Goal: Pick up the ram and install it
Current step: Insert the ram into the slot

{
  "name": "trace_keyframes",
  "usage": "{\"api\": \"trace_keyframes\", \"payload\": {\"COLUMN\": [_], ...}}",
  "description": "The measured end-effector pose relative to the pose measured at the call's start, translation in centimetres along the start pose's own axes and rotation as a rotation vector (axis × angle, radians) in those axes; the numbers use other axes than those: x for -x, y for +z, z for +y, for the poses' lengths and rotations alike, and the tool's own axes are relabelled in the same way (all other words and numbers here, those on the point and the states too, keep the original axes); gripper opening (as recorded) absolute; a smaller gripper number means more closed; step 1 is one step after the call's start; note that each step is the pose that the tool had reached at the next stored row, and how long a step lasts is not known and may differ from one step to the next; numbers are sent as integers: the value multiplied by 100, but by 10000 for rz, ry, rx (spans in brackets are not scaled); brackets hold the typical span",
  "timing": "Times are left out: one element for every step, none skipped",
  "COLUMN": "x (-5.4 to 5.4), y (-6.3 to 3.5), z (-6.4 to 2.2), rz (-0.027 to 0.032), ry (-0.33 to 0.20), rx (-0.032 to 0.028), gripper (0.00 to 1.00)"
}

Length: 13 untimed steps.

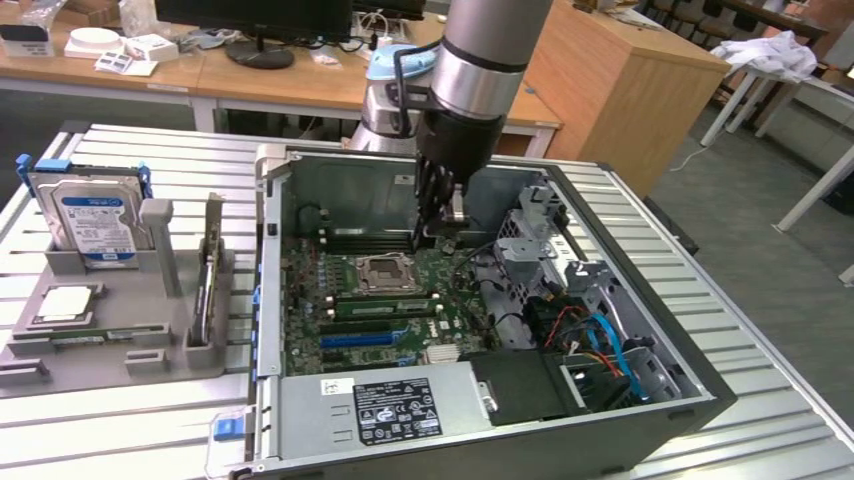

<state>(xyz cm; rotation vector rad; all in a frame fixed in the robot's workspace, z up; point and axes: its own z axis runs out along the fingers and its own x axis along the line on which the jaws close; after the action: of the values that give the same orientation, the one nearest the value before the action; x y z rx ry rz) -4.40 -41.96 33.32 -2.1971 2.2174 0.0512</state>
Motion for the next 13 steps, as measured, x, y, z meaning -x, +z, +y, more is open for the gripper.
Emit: {"api": "trace_keyframes", "payload": {"x": [1,1,2,3,3,4,5,6,6,7,7,7,7], "y": [-20,-39,-57,-75,-95,-114,-133,-152,-170,-187,-197,-197,-197], "z": [-1,-1,-1,-2,-3,-3,-3,-4,-4,-5,-4,-4,-4], "rz": [0,0,-1,-1,-1,-1,0,0,0,-1,-1,-2,-2], "ry": [0,0,1,1,0,0,1,0,0,0,0,1,0], "rx": [0,0,0,0,-1,0,0,0,0,0,-1,-1,-1], "gripper": [19,19,19,19,19,19,19,19,19,19,19,19,19]}}
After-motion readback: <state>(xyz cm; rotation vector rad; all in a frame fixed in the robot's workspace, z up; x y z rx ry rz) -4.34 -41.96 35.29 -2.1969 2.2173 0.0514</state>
